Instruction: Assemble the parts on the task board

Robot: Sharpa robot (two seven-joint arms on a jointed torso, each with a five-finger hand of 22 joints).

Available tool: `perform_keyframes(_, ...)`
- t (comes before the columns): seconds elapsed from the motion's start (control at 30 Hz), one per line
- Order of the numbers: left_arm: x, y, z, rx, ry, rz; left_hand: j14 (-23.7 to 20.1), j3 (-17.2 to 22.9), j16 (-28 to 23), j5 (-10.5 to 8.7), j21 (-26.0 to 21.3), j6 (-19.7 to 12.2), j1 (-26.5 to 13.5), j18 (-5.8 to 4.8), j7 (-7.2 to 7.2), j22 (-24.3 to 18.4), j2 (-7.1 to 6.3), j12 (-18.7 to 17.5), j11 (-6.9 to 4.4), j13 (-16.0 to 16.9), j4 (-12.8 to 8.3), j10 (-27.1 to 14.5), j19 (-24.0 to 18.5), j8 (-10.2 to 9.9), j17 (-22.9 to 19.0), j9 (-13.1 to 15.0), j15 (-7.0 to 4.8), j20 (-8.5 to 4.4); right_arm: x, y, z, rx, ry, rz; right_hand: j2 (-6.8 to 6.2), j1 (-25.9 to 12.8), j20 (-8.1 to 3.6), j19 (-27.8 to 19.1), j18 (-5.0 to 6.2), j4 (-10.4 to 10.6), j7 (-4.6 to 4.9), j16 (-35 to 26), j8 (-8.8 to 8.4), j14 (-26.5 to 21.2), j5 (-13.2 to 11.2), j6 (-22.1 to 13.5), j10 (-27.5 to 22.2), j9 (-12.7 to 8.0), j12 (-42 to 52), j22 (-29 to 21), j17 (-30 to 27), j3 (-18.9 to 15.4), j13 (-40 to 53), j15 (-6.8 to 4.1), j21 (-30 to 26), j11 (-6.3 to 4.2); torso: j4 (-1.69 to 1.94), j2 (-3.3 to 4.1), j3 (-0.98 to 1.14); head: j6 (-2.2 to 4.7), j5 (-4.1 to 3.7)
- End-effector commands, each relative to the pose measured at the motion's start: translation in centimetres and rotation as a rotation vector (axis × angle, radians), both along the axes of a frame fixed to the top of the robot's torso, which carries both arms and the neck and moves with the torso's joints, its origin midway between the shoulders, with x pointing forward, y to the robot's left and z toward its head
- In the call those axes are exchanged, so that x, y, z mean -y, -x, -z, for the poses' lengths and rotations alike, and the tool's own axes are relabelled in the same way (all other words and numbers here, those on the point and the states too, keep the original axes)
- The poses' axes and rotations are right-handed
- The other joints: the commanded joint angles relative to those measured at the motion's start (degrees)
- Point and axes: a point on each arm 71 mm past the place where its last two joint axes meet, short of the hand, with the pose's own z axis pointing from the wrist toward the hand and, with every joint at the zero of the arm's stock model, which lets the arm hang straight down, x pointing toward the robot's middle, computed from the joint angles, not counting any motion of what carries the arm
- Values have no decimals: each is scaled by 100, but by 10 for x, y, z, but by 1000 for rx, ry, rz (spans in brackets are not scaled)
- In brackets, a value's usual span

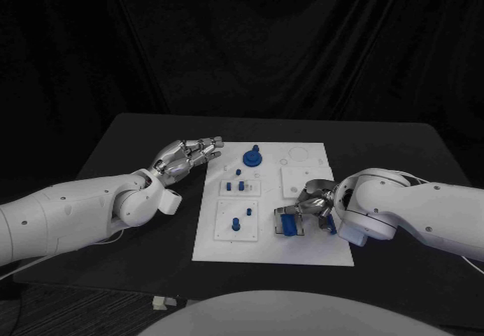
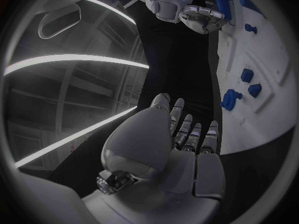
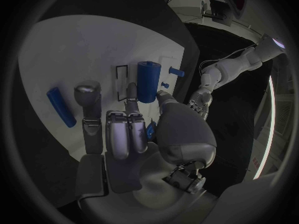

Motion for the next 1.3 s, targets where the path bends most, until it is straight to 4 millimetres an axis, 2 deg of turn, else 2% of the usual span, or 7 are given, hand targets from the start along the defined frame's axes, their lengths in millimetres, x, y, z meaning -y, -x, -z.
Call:
perform_keyframes(0.03, 2, 1, -2, 25, 35, 5, -6, 41, 27, 16, 25, 22, 39, -67, 2, 5, 4, 24, 10, 7, 3, 40, 34, 37, 8, 2, 24, 13, 1, 1, 2, -8, 17, -2, 12, -76, -9, -14, 117, 42, 8, -25, 34, 551, -125, -27, 603, 4, 20, 495, 1257, -17, 1510, 29, -19, 25, 4, -4, 2, 0, -1)
perform_keyframes(0.07, 2, 1, -2, 25, 35, 6, -3, 41, 30, 15, 26, 22, 38, -69, 4, 5, 1, 17, 12, 6, 4, 39, 35, 38, 9, 2, 28, 13, 1, 1, 2, -8, 17, -2, 13, -78, -9, -13, 116, 46, 8, -25, 35, 551, -141, -29, 603, 6, 20, 496, 1257, -21, 1510, 28, -17, 25, 3, -3, 2, 0, -1)
perform_keyframes(0.13, 2, 1, -2, 24, 35, 6, -3, 41, 30, 15, 26, 22, 38, -69, 4, 5, 1, 17, 12, 6, 4, 39, 35, 38, 9, 2, 28, 13, 1, 1, 2, -7, 16, 0, 32, -145, -11, -7, 117, 116, 7, -26, 46, 551, -360, -29, 603, 18, 20, 494, 1255, -71, 1510, 27, -31, 24, 1, -2, 2, 0, 1)
perform_keyframes(0.3, 2, 1, -2, 23, 35, 7, -2, 41, 30, 14, 26, 21, 38, -71, 6, 6, -2, 18, 14, 6, 4, 40, 36, 39, 9, 1, 32, 14, 2, 1, 2, -1, 9, 12, 70, -177, -12, -2, 118, 166, 5, -25, 58, 552, -438, -27, 603, 30, 20, 494, 1257, -94, 1510, 26, -37, 21, 1, 1, 1, 0, 3)
perform_keyframes(1.1, 3, 1, -1, 12, 34, 16, 5, 46, 42, 17, 27, 21, 41, -73, 7, 7, 0, 15, 17, 6, 4, 41, 38, 41, 11, 1, 39, 14, 2, -1, 1, 15, -3, 40, 85, -178, -13, 6, 113, 175, 2, -34, 66, 548, -429, -18, 603, 34, 20, 502, 1239, -94, 1510, 25, -2, 19, 0, -2, 2, 0, 22)
perform_keyframes(1.13, 3, 1, -1, 11, 34, 16, 16, 57, 58, 20, 30, 19, 49, -80, 11, 12, 3, 12, 24, 5, 1, 44, 44, 44, 14, 1, 55, 15, 2, -1, 1, 15, -3, 40, 147, -238, -15, 10, 117, 255, -4, -36, 80, 547, -420, -9, 603, 44, 20, 497, 1235, -107, 1510, 20, -30, 14, -1, -1, 2, 0, 19)
perform_keyframes(1.3, 4, 1, 0, 9, 34, 18, 16, 57, 58, 20, 30, 19, 49, -80, 11, 12, 3, 12, 24, 5, 1, 44, 44, 44, 14, 1, 55, 15, 2, -1, 1, 15, -3, 39, 143, -258, -17, 12, 119, 285, -4, -41, 82, 545, -452, -16, 603, 49, 20, 495, 1226, -130, 1510, 18, -45, 13, 1, 1, 2, 0, 17)
